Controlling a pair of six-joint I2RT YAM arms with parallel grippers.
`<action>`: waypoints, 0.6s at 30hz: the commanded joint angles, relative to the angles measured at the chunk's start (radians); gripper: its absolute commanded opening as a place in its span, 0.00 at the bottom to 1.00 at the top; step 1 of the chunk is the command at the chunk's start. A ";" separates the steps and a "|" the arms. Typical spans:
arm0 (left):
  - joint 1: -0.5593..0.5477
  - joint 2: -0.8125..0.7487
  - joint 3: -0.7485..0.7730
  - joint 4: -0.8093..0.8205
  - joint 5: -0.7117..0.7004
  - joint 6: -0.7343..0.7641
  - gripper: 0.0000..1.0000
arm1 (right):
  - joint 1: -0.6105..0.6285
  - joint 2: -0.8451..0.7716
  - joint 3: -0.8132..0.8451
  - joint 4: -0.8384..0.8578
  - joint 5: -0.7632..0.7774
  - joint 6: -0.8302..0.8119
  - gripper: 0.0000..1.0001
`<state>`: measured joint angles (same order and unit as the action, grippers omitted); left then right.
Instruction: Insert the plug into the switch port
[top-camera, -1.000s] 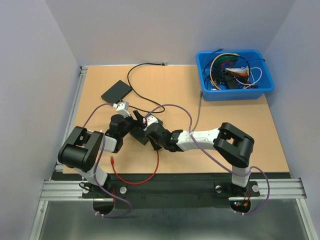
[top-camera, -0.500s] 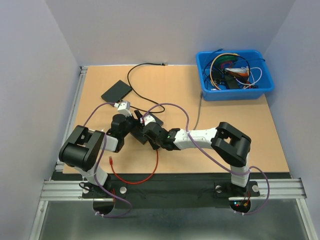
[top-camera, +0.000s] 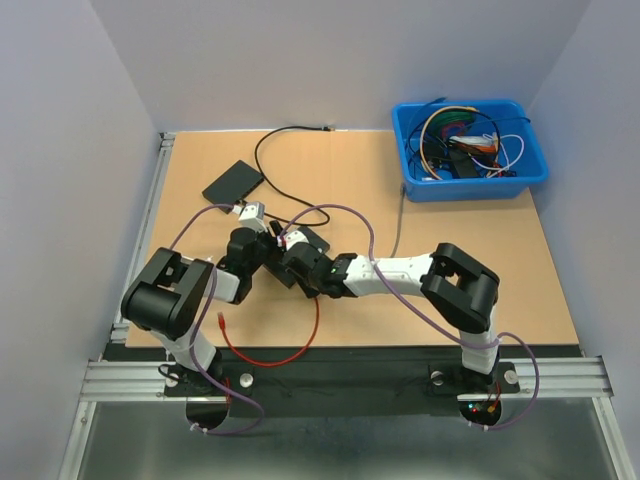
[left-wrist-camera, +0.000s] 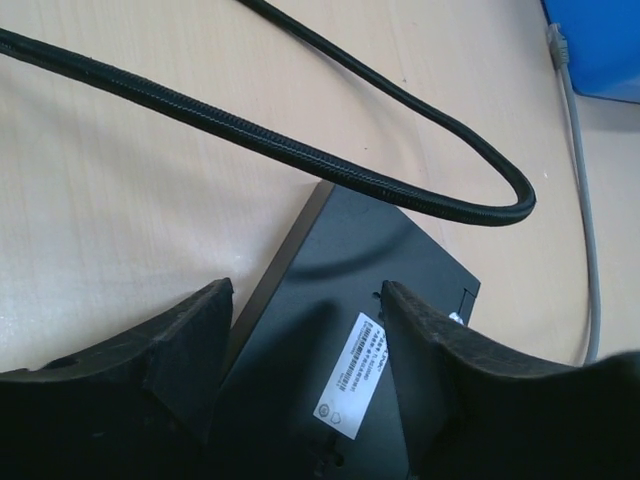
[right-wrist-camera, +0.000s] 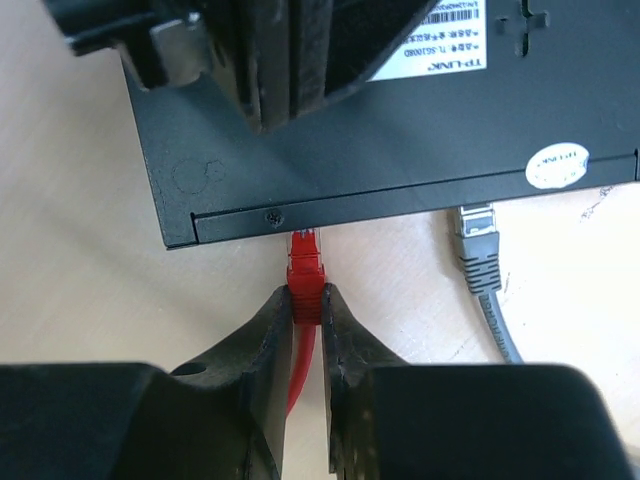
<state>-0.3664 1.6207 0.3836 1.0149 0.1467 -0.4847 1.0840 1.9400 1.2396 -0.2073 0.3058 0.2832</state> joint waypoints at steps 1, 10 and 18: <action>-0.051 0.025 0.014 -0.033 0.057 -0.011 0.63 | -0.013 0.023 0.078 0.071 0.038 -0.035 0.00; -0.095 0.065 -0.006 -0.015 0.034 -0.026 0.50 | -0.029 0.030 0.126 0.063 0.027 -0.044 0.00; -0.127 0.077 -0.040 -0.003 -0.005 -0.051 0.42 | -0.033 0.013 0.147 0.046 0.049 -0.035 0.00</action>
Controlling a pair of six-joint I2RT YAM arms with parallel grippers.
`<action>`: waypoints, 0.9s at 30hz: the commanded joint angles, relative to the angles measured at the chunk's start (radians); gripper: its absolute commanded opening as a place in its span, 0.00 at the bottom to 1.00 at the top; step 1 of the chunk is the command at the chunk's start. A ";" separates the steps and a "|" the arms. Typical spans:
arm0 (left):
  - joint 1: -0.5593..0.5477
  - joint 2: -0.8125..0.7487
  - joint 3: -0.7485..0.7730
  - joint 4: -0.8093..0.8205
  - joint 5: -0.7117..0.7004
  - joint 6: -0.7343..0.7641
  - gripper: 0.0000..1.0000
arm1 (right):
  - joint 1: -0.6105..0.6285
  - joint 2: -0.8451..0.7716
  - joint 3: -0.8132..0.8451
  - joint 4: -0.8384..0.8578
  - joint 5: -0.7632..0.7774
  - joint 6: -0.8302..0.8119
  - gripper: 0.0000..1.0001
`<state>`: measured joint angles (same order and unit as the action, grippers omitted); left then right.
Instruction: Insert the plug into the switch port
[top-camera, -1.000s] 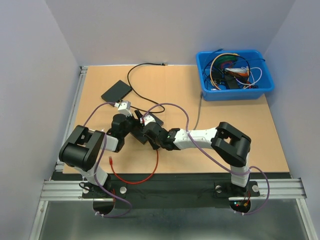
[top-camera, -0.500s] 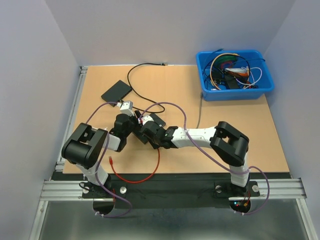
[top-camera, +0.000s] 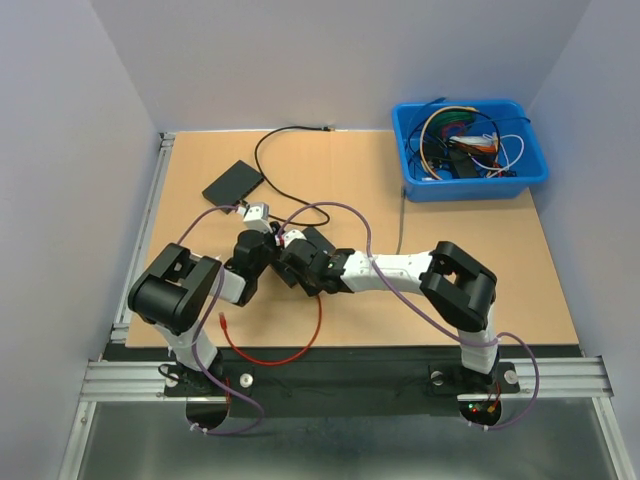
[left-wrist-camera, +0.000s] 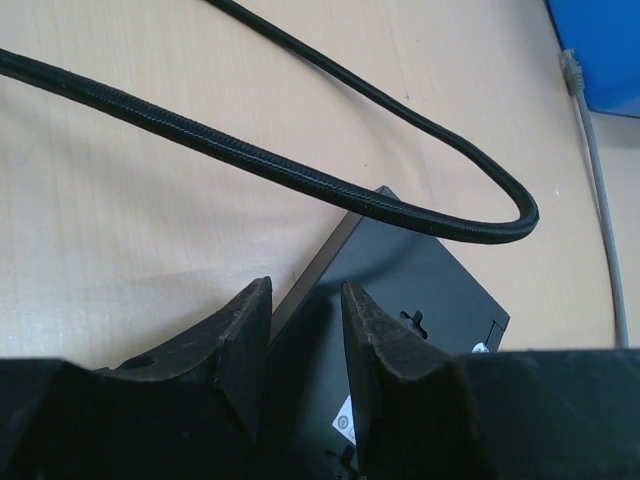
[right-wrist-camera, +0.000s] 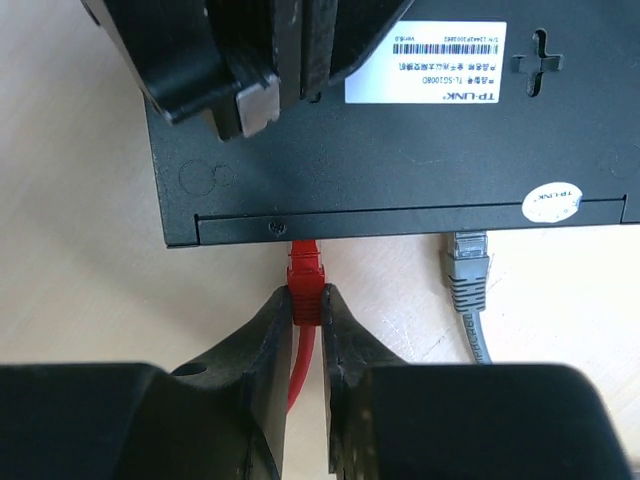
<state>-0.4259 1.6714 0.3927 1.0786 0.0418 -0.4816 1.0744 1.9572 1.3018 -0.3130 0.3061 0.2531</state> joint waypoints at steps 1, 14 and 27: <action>-0.070 0.030 -0.052 -0.066 0.095 -0.057 0.41 | -0.022 -0.010 0.086 0.152 0.050 -0.002 0.01; -0.100 0.143 -0.126 0.059 0.113 -0.115 0.38 | -0.045 0.023 0.123 0.160 0.116 0.086 0.00; -0.100 0.110 -0.126 0.084 0.152 -0.158 0.55 | -0.054 0.009 -0.021 0.250 0.114 0.132 0.00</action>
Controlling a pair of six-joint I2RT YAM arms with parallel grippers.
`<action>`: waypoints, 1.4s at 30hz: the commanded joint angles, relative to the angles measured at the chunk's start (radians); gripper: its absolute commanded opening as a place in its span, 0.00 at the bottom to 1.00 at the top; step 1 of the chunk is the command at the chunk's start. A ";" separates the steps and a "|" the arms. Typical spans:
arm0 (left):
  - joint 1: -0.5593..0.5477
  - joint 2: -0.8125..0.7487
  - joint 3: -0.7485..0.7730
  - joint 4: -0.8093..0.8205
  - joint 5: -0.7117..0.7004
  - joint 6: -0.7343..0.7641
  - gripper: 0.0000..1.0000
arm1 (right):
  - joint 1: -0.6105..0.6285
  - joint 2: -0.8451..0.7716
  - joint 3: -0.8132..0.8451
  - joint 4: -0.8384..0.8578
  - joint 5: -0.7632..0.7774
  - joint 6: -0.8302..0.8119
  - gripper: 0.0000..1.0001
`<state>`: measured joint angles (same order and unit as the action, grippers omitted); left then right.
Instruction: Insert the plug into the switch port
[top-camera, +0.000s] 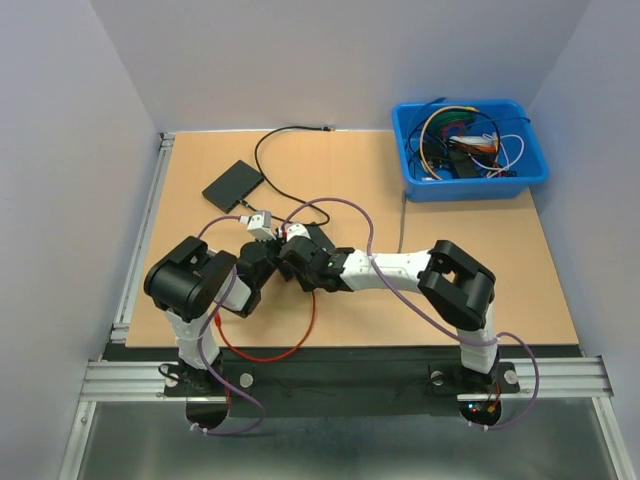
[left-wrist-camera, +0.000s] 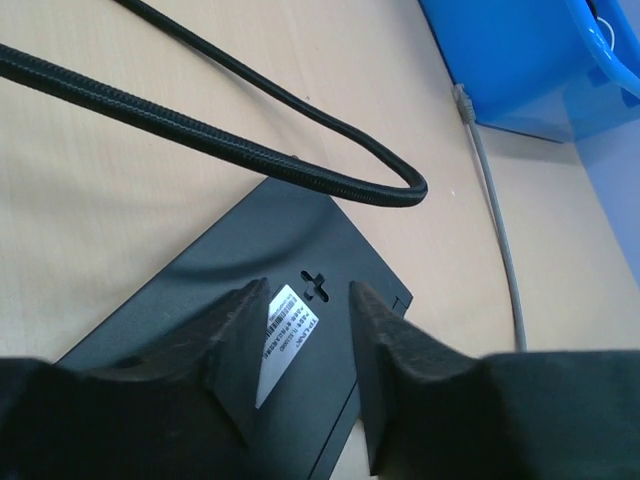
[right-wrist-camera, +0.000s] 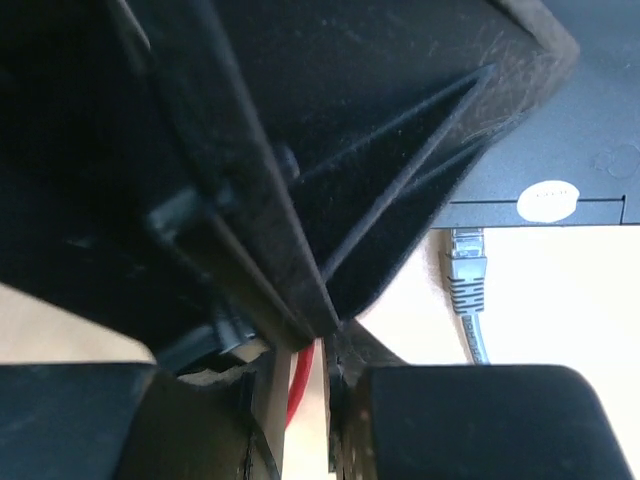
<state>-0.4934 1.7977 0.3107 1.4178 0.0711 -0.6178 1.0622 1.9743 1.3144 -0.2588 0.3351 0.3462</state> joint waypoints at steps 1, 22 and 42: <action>-0.033 -0.044 -0.039 -0.272 0.118 -0.019 0.59 | -0.044 -0.014 -0.043 0.200 0.081 0.043 0.00; 0.116 -0.218 0.157 -0.640 0.081 0.064 0.66 | -0.042 -0.143 -0.190 0.228 0.048 0.040 0.49; 0.191 -0.170 0.264 -0.747 0.055 0.089 0.66 | -0.041 -0.201 -0.305 0.251 -0.103 0.117 0.42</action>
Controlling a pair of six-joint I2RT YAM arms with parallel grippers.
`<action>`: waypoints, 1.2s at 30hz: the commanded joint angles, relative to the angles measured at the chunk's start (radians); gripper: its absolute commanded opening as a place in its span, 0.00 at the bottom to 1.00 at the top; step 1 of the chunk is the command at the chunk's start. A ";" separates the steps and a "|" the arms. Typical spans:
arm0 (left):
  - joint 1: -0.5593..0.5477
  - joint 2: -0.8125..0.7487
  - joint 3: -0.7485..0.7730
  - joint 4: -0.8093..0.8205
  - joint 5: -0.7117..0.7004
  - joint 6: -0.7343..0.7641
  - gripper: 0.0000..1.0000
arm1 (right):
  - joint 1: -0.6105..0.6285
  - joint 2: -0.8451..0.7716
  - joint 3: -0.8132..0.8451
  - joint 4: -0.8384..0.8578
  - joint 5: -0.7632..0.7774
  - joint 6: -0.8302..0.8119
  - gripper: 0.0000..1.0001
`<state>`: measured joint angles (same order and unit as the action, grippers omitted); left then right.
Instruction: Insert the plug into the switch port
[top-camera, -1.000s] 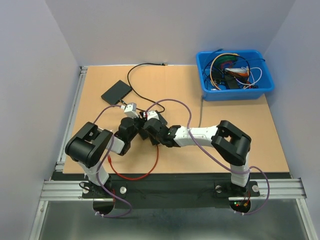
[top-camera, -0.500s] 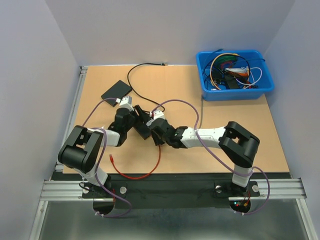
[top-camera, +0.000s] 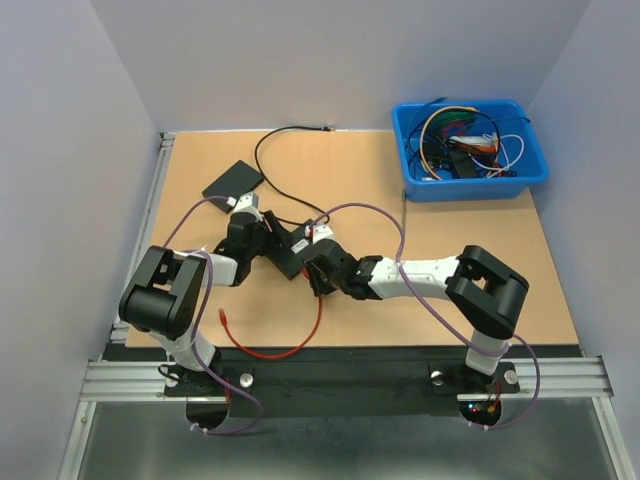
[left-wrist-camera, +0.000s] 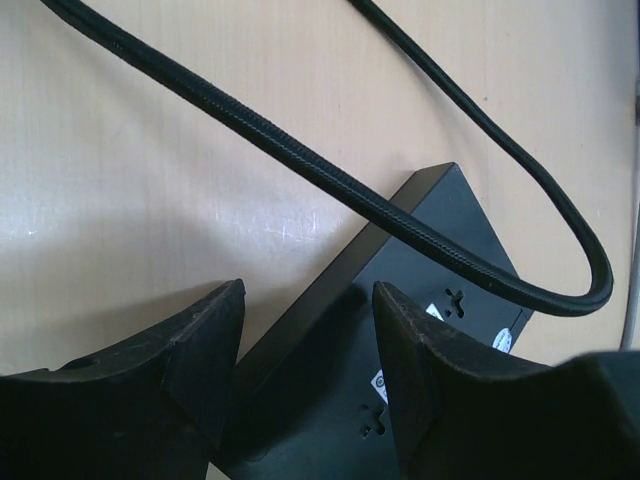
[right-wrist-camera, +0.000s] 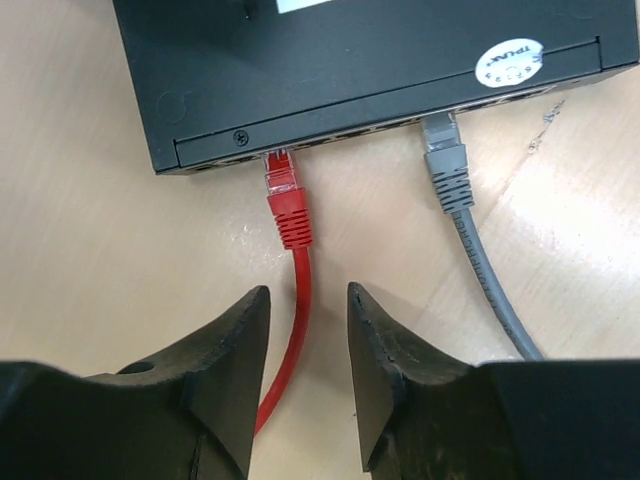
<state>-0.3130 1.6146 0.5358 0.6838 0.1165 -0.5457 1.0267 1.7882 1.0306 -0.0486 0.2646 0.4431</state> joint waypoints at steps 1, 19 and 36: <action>0.015 0.022 0.047 -0.013 0.018 0.020 0.66 | -0.005 -0.012 -0.023 0.041 -0.037 0.022 0.41; 0.051 0.088 0.024 0.051 0.187 0.001 0.58 | -0.005 0.069 0.031 0.041 -0.018 0.013 0.20; -0.069 0.159 -0.129 0.204 0.175 -0.077 0.55 | -0.008 0.114 0.209 0.041 0.050 -0.040 0.18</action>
<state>-0.3058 1.7325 0.4732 0.9825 0.2401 -0.5850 1.0271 1.8790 1.1366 -0.1375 0.2668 0.4133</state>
